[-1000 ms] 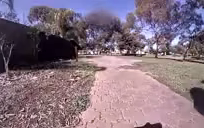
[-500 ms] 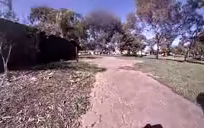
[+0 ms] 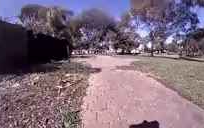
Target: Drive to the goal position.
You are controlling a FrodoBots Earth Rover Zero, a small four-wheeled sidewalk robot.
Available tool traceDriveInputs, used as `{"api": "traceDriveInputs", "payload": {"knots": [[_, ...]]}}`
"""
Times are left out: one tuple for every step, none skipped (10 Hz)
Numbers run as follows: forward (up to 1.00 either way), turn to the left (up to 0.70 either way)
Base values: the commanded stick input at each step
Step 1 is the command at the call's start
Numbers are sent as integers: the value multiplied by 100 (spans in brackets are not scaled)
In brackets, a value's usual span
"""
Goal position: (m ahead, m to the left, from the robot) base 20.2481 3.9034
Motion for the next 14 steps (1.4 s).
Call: {"api": "traceDriveInputs", "payload": {"knots": [[70,0],[70,0],[70,0],[70,0],[70,-1],[70,-2],[70,-22],[70,-11],[70,-1],[70,0],[70,0],[70,0],[70,3],[70,3]]}}
